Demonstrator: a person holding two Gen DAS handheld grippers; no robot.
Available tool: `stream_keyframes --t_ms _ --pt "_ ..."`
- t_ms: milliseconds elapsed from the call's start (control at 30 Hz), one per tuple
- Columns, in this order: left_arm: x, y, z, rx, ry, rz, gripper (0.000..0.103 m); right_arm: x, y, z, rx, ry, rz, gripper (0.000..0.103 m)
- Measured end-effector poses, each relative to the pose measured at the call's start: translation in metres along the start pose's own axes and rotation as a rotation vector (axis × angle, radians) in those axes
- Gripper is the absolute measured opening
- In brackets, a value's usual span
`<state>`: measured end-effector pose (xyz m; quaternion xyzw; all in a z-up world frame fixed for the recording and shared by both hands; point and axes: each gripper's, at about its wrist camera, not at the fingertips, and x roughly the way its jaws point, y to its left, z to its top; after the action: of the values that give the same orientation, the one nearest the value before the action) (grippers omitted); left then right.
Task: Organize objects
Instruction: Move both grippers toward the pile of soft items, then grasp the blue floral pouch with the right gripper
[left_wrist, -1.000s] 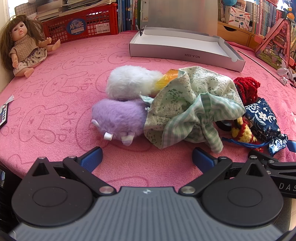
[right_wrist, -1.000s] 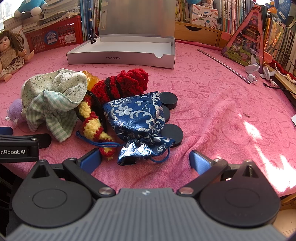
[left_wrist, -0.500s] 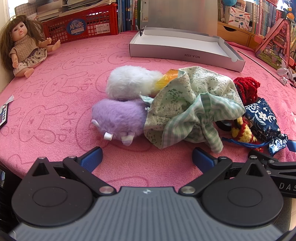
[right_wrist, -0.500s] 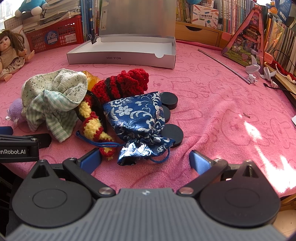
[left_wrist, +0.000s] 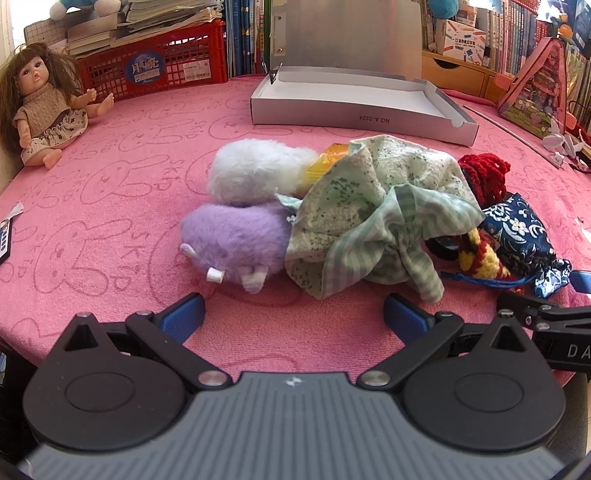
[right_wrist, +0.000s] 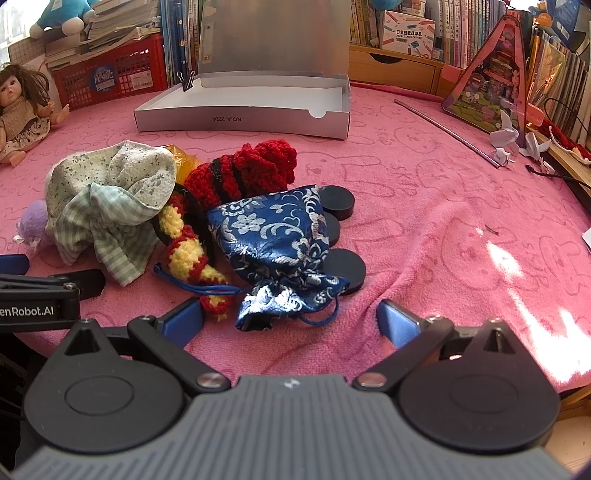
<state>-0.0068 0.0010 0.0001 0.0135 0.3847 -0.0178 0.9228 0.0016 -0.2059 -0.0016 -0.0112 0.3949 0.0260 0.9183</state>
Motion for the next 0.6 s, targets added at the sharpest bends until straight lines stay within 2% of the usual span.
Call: stream_keyframes --t_ms 167,400,600 --pt "-0.002 0.003 -0.001 -0.003 -0.019 -0.001 0.103 -0.007 -0.003 0.001 0.020 -0.037 0.024 0.099" --pt "-0.027 0.017 0.006 -0.053 -0.182 -0.016 0.103 -0.015 -0.006 0.007 0.005 -0.100 0.050 0.093" --pt "-0.032 0.033 0.015 -0.084 -0.207 -0.028 0.103 -0.021 -0.013 0.013 0.024 -0.144 0.065 0.086"
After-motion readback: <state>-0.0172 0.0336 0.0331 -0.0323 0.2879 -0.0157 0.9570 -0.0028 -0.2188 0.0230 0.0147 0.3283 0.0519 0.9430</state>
